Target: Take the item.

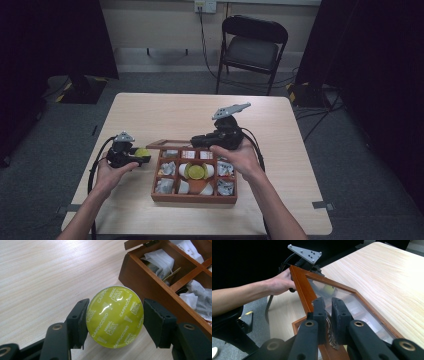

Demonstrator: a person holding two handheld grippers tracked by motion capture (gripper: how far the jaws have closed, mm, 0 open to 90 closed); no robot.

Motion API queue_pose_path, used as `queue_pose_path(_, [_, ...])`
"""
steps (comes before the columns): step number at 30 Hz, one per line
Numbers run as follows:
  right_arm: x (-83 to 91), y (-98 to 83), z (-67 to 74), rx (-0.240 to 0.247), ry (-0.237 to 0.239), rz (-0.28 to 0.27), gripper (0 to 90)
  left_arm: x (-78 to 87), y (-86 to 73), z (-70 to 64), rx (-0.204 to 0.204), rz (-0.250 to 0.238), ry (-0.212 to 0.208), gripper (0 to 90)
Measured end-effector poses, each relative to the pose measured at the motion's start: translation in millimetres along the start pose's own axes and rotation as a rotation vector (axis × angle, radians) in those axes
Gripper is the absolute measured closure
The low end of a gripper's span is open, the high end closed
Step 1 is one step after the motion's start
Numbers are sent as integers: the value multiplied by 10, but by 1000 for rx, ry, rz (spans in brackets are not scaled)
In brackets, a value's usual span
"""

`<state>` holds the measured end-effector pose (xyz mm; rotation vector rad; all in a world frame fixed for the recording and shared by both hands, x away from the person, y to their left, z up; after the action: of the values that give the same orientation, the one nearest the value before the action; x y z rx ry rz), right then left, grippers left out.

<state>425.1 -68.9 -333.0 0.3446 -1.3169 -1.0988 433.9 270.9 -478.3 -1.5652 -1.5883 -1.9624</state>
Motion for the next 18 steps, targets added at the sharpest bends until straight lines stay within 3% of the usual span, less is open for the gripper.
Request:
queue_pose_path(12, [0, -1, 2, 2, -2, 0, 822, -78, -36, 25, 10, 39, 18, 403])
queue_pose_path(18, [0, 0, 2, 1, -2, 0, 822, -93, -51, 30, 26, 33, 7, 399])
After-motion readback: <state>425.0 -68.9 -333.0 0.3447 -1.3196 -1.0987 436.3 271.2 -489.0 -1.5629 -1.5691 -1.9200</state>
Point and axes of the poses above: each handheld gripper's, and its own axes: x roughly backward along the jaws, y roughly out of its top, z roughly to its left, the point moved 1 cm from there along -x, roughly forward along the jaws, and after that the axes turned 6 degrees about z, right-handed, at the moved point
